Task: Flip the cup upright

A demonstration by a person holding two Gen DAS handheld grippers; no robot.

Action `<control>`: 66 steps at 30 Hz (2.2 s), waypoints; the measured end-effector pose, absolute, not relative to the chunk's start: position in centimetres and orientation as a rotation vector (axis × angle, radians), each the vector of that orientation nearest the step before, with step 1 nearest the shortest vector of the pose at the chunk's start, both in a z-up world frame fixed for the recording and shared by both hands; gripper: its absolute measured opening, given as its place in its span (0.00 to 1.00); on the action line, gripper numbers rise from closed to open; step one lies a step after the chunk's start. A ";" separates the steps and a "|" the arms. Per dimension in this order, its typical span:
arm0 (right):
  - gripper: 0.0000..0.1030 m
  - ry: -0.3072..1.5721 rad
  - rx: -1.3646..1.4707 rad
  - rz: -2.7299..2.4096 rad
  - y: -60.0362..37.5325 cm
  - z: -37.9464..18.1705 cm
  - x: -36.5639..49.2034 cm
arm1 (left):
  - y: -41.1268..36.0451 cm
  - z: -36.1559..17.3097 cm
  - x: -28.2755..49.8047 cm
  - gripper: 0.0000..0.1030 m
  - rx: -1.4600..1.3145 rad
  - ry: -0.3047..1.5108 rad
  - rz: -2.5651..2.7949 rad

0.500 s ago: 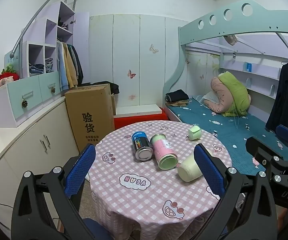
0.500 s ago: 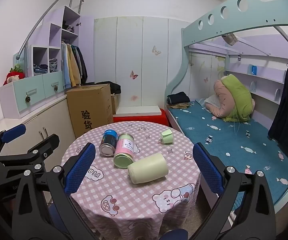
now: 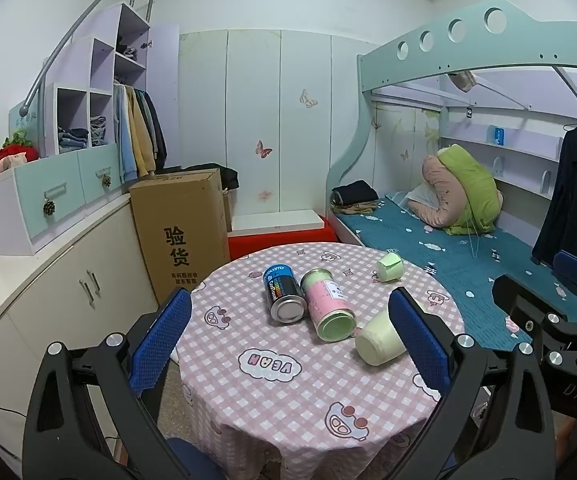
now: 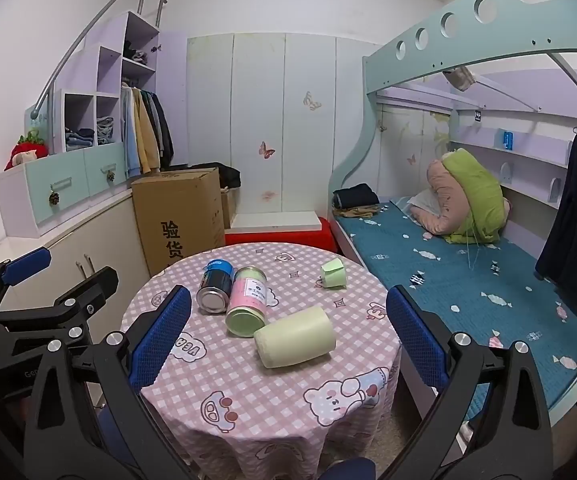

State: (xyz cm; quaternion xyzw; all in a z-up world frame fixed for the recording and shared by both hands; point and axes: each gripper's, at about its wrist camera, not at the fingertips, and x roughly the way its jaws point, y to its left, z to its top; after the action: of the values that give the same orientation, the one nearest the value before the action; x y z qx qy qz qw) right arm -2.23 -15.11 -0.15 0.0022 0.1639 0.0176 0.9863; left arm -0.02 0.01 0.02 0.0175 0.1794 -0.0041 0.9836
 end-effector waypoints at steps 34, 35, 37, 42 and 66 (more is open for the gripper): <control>0.95 0.331 0.008 0.039 -15.0 -0.3 -2.0 | 0.0 0.2 0.2 0.92 0.039 0.355 -0.004; 0.95 0.332 0.008 0.039 -15.0 -0.3 -2.0 | 0.0 0.2 0.2 0.92 0.039 0.355 -0.003; 0.95 0.331 0.008 0.039 -14.9 -0.2 -1.9 | 0.0 0.2 0.0 0.92 0.039 0.356 -0.004; 0.95 0.332 0.008 0.039 -14.9 -0.2 -1.9 | 0.1 0.3 0.1 0.92 0.038 0.355 -0.003; 0.95 0.335 0.009 0.039 -14.7 -0.5 -1.6 | 0.1 0.2 0.1 0.92 0.038 0.358 -0.004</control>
State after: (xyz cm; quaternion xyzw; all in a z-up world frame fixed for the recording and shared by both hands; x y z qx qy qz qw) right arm -1.63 -14.71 -0.47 0.0045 0.1667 0.0196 0.9858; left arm 0.08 0.06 0.19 0.0190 0.1778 -0.0018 0.9839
